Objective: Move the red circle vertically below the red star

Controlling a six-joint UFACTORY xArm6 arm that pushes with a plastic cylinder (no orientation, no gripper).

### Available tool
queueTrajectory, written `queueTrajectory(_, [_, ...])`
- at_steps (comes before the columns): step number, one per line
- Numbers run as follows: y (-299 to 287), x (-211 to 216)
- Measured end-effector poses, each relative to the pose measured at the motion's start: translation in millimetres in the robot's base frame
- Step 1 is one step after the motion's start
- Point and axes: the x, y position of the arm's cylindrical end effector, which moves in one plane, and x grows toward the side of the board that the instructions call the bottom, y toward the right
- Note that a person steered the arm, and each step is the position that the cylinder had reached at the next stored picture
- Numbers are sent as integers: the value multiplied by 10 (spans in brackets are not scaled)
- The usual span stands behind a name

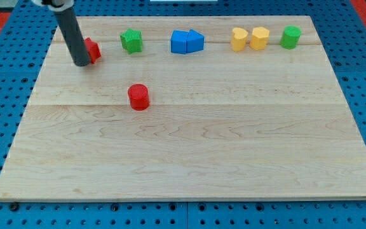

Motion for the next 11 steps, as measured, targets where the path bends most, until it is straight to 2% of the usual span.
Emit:
queueTrajectory(1, [20, -269])
queueTrajectory(2, [22, 33])
queueTrajectory(3, [25, 869])
queueTrajectory(4, [471, 1762])
queueTrajectory(5, [1363, 2014])
queueTrajectory(6, [1648, 1639])
queueTrajectory(8, [1402, 1014])
queueTrajectory(9, [615, 1156])
queueTrajectory(10, [431, 1414])
queueTrajectory(11, [206, 1412])
